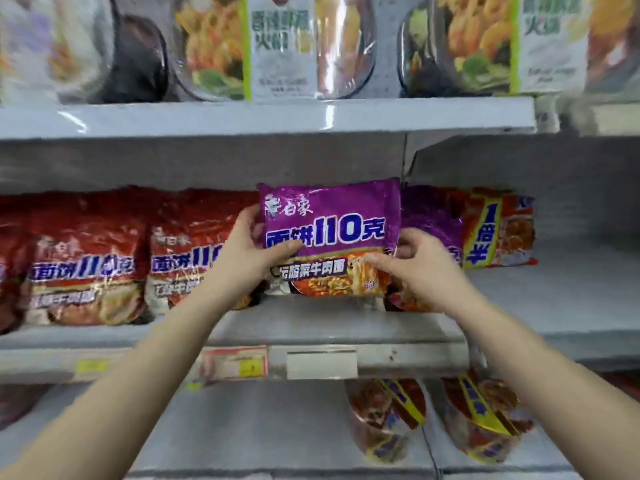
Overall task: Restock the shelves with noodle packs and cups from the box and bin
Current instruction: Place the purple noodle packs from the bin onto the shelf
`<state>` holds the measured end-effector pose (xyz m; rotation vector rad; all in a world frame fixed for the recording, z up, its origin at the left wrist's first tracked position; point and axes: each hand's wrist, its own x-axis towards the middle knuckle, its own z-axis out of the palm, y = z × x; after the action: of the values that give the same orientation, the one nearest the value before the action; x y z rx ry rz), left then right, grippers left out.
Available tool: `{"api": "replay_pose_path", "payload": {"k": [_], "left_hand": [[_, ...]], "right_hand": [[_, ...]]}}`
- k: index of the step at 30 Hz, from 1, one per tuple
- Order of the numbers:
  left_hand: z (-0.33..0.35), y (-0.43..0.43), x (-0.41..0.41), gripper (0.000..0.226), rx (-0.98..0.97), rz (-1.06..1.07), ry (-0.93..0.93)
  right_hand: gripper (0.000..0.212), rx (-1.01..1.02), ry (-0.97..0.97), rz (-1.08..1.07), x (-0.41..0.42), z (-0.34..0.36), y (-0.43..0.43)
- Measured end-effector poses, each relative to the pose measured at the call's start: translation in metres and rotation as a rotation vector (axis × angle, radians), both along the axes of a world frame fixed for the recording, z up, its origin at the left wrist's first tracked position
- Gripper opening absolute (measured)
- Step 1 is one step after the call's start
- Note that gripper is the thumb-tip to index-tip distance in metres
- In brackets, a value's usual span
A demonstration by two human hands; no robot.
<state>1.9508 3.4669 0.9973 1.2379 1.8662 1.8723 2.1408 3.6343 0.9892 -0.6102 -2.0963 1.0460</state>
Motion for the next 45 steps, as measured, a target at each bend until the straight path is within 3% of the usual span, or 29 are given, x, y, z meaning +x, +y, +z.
{"api": "replay_pose_path", "payload": {"k": [2,5,8,11,13,16,19,24,28,35,38,41,45], "left_hand": [[-0.002,0.010,-0.022,0.105,0.027,0.152,0.072],[-0.005,0.028,-0.040,0.131,0.028,0.230,0.368],[-0.003,0.048,-0.050,0.144,-0.096,0.314,0.572],[0.001,0.070,-0.067,0.145,-0.198,0.336,0.653],[0.000,0.089,-0.071,0.141,-0.332,0.348,0.637],[-0.020,0.123,-0.065,0.135,-0.518,0.378,0.575],[-0.038,0.148,-0.074,0.121,-0.595,0.406,0.497],[-0.039,0.163,-0.096,0.103,-0.585,0.342,0.491],[-0.047,0.165,-0.098,0.086,-0.533,0.367,0.493],[-0.048,0.163,-0.101,0.113,-0.569,0.325,0.525],[-0.047,0.162,-0.091,0.108,-0.561,0.342,0.544],[-0.038,0.156,-0.075,0.091,-0.572,0.415,0.560],[-0.016,0.142,-0.057,0.111,-0.535,0.297,0.495]], "right_hand": [[0.032,0.070,-0.046,-0.025,-0.041,0.005,-0.002],[0.042,0.121,-0.136,-0.047,-0.090,0.001,0.000],[0.050,0.179,-0.218,-0.081,-0.117,0.003,0.013],[0.057,0.188,-0.238,-0.074,-0.140,0.015,0.032],[0.066,0.154,-0.282,0.007,-0.160,0.018,0.039],[0.094,-0.087,-0.367,-0.048,-0.187,0.002,0.053],[0.099,-0.118,-0.350,-0.201,-0.194,-0.015,0.048],[0.096,-0.125,-0.304,-0.232,-0.208,-0.032,0.050],[0.098,-0.078,-0.341,-0.262,-0.211,-0.036,0.051],[0.106,0.070,-0.627,-0.267,-0.204,-0.026,0.039],[0.108,0.202,-0.813,-0.270,-0.195,-0.016,0.026],[0.100,0.357,-0.932,-0.236,-0.175,0.002,0.008],[0.086,0.537,-0.880,-0.217,-0.127,0.036,-0.017]]}}
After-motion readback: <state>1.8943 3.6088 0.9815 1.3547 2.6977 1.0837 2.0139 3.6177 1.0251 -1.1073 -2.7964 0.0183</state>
